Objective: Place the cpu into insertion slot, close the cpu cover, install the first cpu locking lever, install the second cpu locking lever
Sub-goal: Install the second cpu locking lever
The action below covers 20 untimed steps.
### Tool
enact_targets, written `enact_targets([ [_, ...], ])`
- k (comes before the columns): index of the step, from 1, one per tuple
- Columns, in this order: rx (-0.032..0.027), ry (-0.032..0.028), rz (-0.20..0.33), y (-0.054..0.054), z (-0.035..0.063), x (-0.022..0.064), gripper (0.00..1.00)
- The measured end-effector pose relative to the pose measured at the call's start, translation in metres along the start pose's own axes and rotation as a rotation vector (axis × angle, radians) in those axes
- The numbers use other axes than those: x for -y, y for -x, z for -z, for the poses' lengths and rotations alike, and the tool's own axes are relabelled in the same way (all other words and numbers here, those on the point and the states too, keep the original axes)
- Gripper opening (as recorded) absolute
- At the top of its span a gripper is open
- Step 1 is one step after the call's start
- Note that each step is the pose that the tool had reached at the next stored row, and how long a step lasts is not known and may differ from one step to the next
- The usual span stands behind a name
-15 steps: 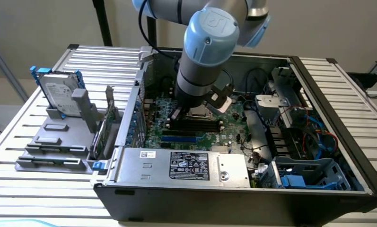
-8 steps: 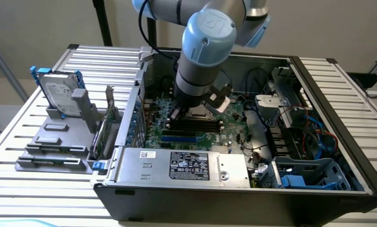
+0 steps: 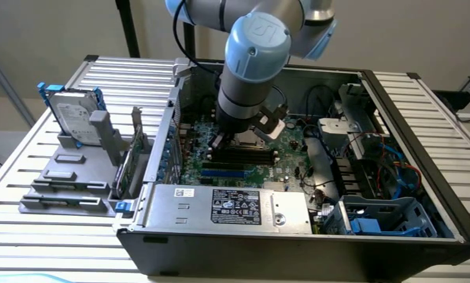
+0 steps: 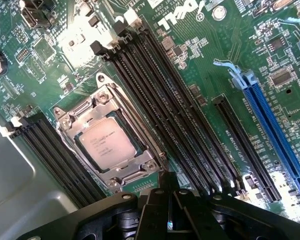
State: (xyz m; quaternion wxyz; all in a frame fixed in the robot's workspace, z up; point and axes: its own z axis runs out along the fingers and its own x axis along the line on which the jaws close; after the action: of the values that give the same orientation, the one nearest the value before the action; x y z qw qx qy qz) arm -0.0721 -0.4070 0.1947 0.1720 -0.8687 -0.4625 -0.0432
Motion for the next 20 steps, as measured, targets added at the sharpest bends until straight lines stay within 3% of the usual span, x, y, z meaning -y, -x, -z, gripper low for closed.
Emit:
enact_targets([
  [4, 0.0035, 0.0046, 0.000, 0.000, -0.0023, 0.0007, 0.11],
  [9, 0.0184, 0.0155, -0.001, 0.000, -0.0028, 0.0007, 0.11],
  [11, 0.0214, 0.0173, -0.002, 0.000, -0.0007, 0.0013, 0.11],
  [17, 0.0242, 0.0189, -0.002, -0.004, 0.0149, 0.0057, 0.11],
  [20, 0.0237, 0.0188, -0.002, -0.005, 0.0160, 0.0060, 0.11],
])
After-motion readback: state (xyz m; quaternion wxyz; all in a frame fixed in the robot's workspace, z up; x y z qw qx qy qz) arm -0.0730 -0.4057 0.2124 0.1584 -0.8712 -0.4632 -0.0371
